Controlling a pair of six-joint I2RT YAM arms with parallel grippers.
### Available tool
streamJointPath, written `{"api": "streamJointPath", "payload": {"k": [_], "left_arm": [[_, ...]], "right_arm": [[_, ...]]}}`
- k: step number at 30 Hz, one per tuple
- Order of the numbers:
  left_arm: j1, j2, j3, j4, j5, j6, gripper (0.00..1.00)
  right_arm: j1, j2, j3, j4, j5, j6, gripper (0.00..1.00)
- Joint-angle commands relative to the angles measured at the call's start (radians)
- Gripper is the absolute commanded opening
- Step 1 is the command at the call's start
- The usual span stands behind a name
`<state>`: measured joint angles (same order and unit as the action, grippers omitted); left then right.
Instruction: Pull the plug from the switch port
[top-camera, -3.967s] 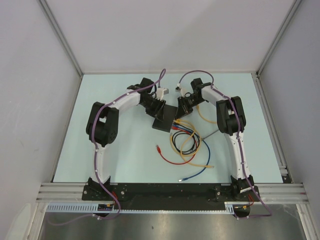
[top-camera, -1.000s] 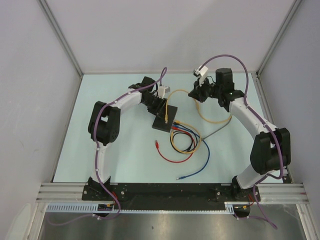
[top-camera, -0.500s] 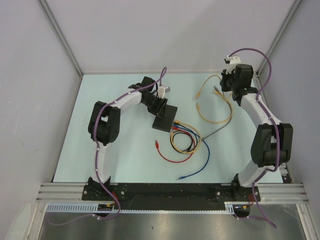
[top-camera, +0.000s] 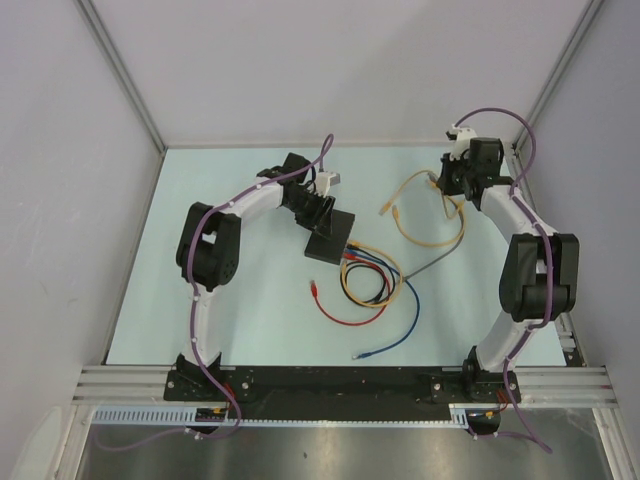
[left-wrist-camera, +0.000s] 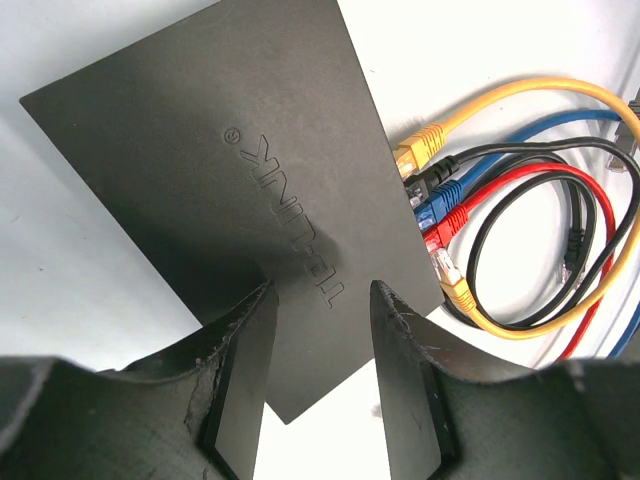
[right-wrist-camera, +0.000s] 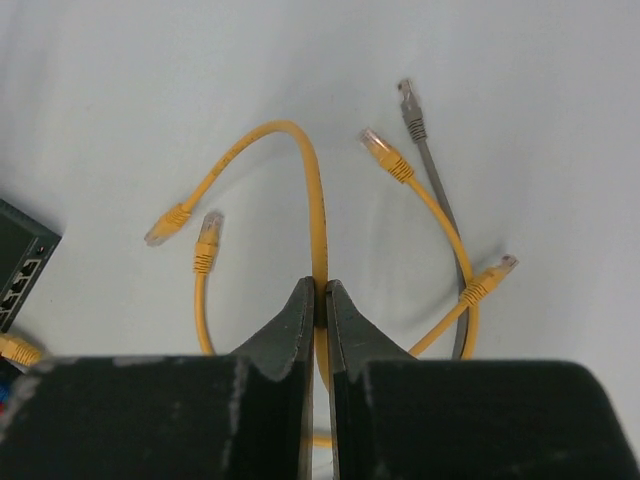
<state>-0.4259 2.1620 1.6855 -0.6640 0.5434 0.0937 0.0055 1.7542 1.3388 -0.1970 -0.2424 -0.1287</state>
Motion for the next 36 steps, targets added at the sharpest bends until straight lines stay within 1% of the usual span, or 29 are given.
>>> {"api": "streamJointPath", "payload": {"k": [1, 2, 3, 4, 6, 8, 9, 11, 16, 19, 20, 22, 23, 25, 26, 27, 28, 29, 30, 31, 32, 33, 34, 35, 36], "left_arm": [[-0.007, 0.025, -0.032, -0.026, -0.046, -0.003, 0.50], [-0.007, 0.024, -0.033, -0.028, -0.046, -0.003, 0.50], [-0.007, 0.024, -0.033, -0.028, -0.046, -0.003, 0.50], [-0.007, 0.025, -0.032, -0.028, -0.046, -0.005, 0.50], [-0.007, 0.022, -0.033, -0.026, -0.046, -0.003, 0.50], [-0.007, 0.022, -0.035, -0.026, -0.048, -0.003, 0.50], [-0.007, 0.021, -0.035, -0.028, -0.049, -0.002, 0.50], [-0.007, 0.021, -0.037, -0.028, -0.049, -0.002, 0.50], [-0.007, 0.015, -0.026, -0.037, -0.060, 0.009, 0.50], [0.001, -0.010, 0.002, -0.052, -0.047, 0.026, 0.50], [0.004, -0.022, 0.008, -0.055, -0.011, 0.032, 0.51], [0.021, -0.066, 0.023, -0.054, 0.013, 0.044, 0.53], [0.026, -0.079, 0.026, -0.062, 0.016, 0.046, 0.53], [0.050, -0.102, 0.023, -0.069, 0.010, 0.058, 0.53], [0.058, -0.119, 0.016, -0.072, 0.001, 0.061, 0.53], [0.076, -0.125, 0.007, -0.074, -0.014, 0.061, 0.53], [0.085, -0.129, -0.021, -0.072, -0.028, 0.058, 0.50], [0.094, -0.129, -0.030, -0.080, -0.039, 0.054, 0.47], [0.113, -0.125, -0.039, -0.085, -0.048, 0.041, 0.41], [0.122, -0.125, -0.064, -0.088, -0.049, 0.034, 0.28], [0.140, -0.132, -0.082, -0.076, -0.053, 0.018, 0.22], [0.147, -0.140, -0.104, -0.065, -0.056, 0.017, 0.17], [0.150, -0.143, -0.137, -0.056, -0.066, 0.011, 0.07], [0.151, -0.146, -0.148, -0.048, -0.080, 0.014, 0.03], [0.151, -0.139, -0.156, -0.048, -0.083, 0.014, 0.01]], "right_arm": [[0.002, 0.021, -0.003, -0.005, -0.029, -0.011, 0.06], [0.004, 0.027, -0.009, -0.007, -0.028, -0.005, 0.11], [0.002, 0.030, -0.010, -0.012, -0.028, -0.003, 0.31], [0.002, 0.034, -0.015, -0.007, -0.021, 0.000, 0.40], [0.004, 0.034, -0.027, 0.005, 0.003, 0.020, 0.52], [0.001, 0.033, -0.030, 0.021, 0.015, 0.034, 0.59], [0.001, 0.031, -0.030, 0.030, 0.017, 0.038, 0.61], [0.002, 0.011, -0.030, 0.042, 0.015, 0.049, 0.61], [0.005, -0.047, -0.030, 0.100, -0.020, 0.095, 0.66], [0.053, -0.087, -0.030, 0.097, -0.067, 0.084, 0.69], [0.068, -0.097, -0.030, 0.091, -0.090, 0.081, 0.71], [0.114, -0.102, -0.030, 0.068, -0.119, 0.081, 0.73], [0.129, -0.096, -0.030, 0.059, -0.182, 0.083, 0.72], [0.168, -0.070, -0.030, 0.027, -0.250, 0.104, 0.69], [0.178, -0.056, -0.030, 0.021, -0.282, 0.115, 0.60], [0.188, -0.021, -0.030, 0.012, -0.296, 0.124, 0.52], [0.209, -0.004, -0.030, 0.013, -0.310, 0.150, 0.46], [0.215, 0.014, -0.030, 0.021, -0.310, 0.199, 0.33], [0.221, 0.048, -0.030, 0.042, -0.308, 0.228, 0.24], [0.231, 0.063, -0.030, 0.057, -0.302, 0.251, 0.17], [0.237, 0.082, -0.029, 0.082, -0.296, 0.279, 0.10], [0.243, 0.096, -0.027, 0.091, -0.287, 0.285, 0.08], [0.257, 0.126, -0.024, 0.096, -0.264, 0.290, 0.05], [0.263, 0.140, -0.018, 0.102, -0.253, 0.296, 0.02], [0.271, 0.154, -0.015, 0.105, -0.248, 0.296, 0.01]]}}
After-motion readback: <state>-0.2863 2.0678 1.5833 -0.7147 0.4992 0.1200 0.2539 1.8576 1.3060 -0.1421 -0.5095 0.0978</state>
